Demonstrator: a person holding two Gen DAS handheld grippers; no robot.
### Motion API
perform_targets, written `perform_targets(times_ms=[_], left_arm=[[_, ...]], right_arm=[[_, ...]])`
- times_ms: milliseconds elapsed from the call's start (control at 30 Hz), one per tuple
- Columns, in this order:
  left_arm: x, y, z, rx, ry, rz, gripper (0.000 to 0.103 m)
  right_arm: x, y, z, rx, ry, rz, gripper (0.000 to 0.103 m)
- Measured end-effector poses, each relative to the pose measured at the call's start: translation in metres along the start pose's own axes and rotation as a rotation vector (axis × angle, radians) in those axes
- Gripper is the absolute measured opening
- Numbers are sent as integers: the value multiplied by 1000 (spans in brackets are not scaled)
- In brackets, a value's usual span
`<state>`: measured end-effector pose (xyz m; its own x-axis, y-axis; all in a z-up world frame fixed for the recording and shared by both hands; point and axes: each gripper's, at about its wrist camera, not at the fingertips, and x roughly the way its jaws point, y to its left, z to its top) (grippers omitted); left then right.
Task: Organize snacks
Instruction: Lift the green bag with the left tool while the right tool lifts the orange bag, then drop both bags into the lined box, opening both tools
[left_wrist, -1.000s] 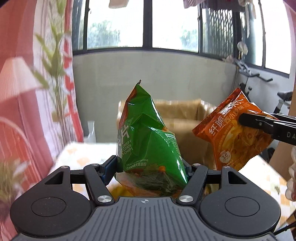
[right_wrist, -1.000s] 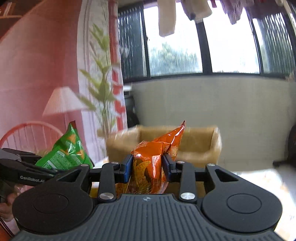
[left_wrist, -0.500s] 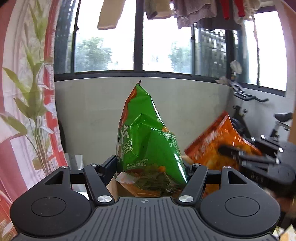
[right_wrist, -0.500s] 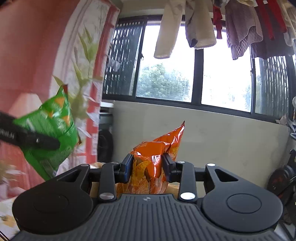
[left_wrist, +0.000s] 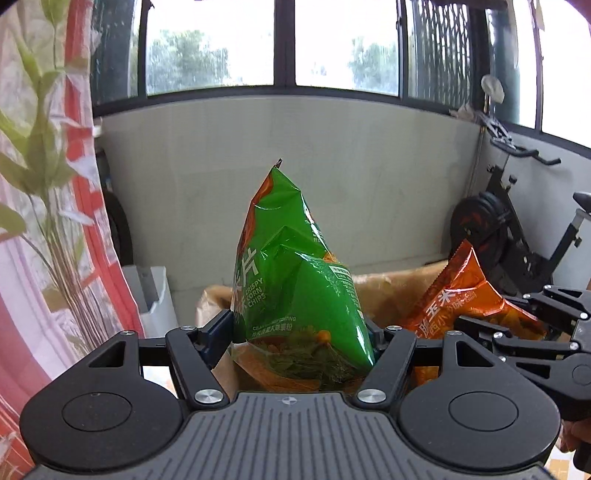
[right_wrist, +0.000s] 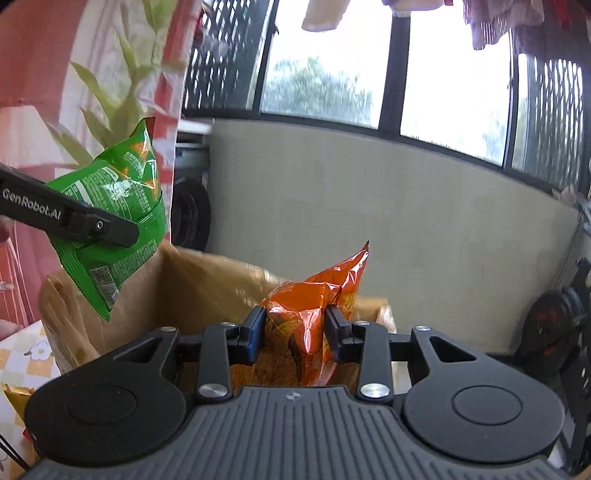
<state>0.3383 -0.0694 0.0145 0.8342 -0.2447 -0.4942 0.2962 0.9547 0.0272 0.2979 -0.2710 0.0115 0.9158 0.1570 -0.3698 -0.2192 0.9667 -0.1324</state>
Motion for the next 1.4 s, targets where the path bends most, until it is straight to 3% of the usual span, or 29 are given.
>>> perform_targets(times_ms=[133, 167, 233, 367, 533, 667, 900, 1100, 1233, 1400], left_arm=[[13, 8, -5, -30, 65, -57, 77], [15, 11, -6, -31, 68, -54, 78], [14, 14, -8, -29, 62, -38, 85], [1, 16, -13, -22, 55, -56, 87], [-23, 14, -19, 10, 15, -26, 88], [-48, 25, -28, -45, 0, -35, 88], [-88, 46, -43, -122, -55, 6, 91], [-112, 52, -58, -160, -93, 56, 92], [-119, 57, -72, -196, -80, 30, 93], [-124, 59, -93, -223, -77, 106, 93]], right_arm=[[5, -5, -2, 16, 43, 5, 42], [6, -7, -2, 24, 55, 8, 46], [4, -11, -2, 39, 66, 10, 63], [-7, -16, -3, 72, 53, 37, 79], [-33, -27, -5, 145, 14, 73, 88], [-58, -37, -10, 210, -25, 113, 101], [-94, -29, -25, 144, -98, 97, 103], [-104, -25, -44, 165, -81, 127, 103], [-109, -23, -57, 170, -63, 130, 103], [-118, -24, -78, 168, -35, 163, 103]])
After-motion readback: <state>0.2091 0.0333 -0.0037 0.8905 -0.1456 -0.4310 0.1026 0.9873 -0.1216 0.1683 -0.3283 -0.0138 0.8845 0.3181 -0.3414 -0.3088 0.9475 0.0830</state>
